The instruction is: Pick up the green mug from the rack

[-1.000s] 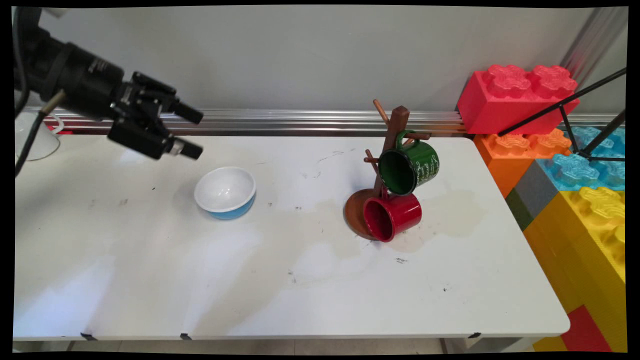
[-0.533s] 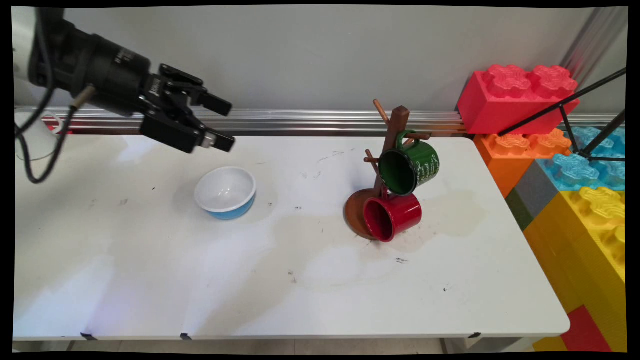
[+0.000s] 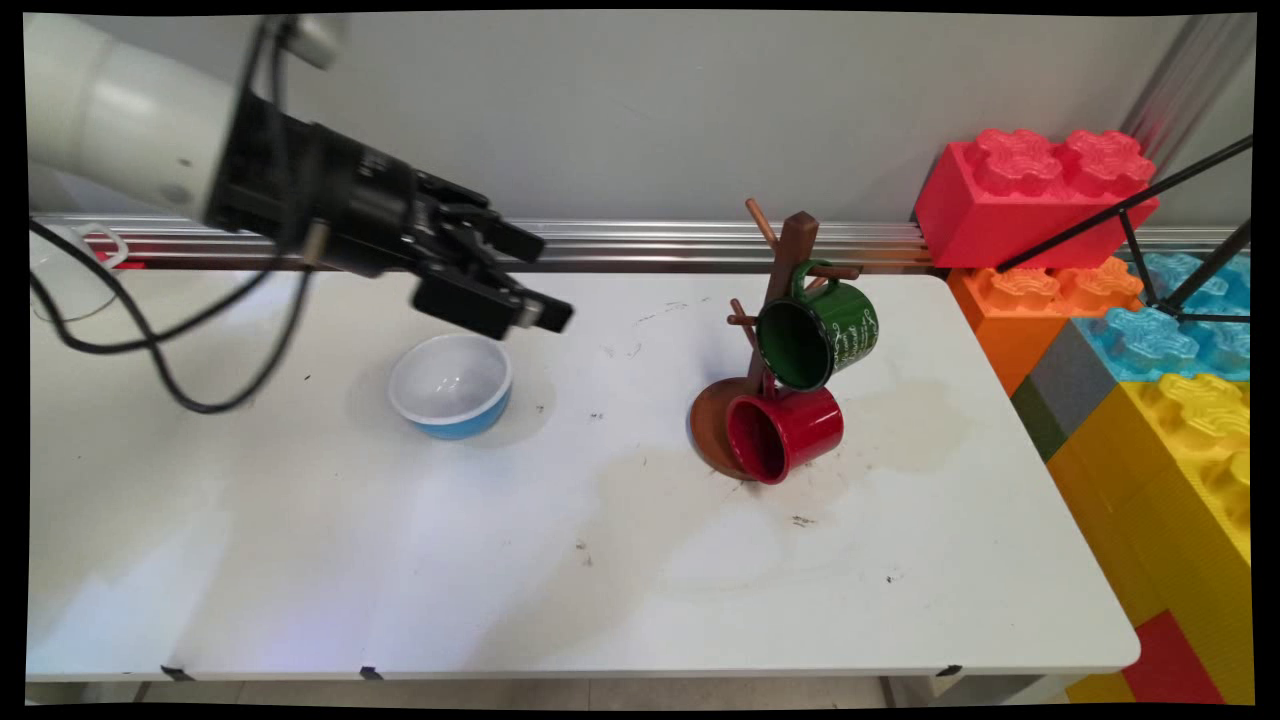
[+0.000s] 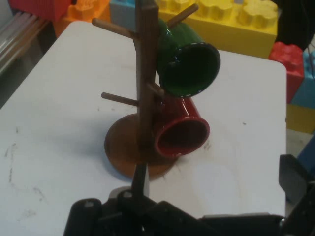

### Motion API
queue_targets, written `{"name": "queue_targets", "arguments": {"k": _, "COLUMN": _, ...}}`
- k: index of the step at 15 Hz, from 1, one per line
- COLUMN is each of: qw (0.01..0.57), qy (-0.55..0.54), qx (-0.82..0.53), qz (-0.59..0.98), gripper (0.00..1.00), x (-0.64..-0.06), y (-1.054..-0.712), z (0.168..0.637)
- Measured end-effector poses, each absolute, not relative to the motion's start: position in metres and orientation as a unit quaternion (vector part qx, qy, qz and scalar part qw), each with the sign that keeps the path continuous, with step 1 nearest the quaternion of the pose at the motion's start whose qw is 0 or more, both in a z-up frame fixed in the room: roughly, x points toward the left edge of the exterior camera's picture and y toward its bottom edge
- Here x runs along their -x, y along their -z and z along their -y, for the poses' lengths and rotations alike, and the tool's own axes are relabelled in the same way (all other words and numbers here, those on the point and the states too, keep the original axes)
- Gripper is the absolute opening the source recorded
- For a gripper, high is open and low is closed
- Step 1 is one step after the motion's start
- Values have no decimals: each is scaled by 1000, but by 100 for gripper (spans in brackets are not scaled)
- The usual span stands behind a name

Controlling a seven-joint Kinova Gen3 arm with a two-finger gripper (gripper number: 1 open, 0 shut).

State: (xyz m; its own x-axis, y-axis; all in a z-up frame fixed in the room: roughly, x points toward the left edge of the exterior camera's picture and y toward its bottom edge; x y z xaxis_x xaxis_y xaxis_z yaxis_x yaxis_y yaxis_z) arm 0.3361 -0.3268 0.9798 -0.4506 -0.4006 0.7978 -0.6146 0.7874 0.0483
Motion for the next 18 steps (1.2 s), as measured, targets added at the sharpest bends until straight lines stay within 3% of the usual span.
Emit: {"name": "queue_targets", "arguments": {"k": 18, "qw": 426, "qy": -61, "qx": -409, "qz": 805, "gripper": 100, "x": -179, "y": -935, "z": 385}}
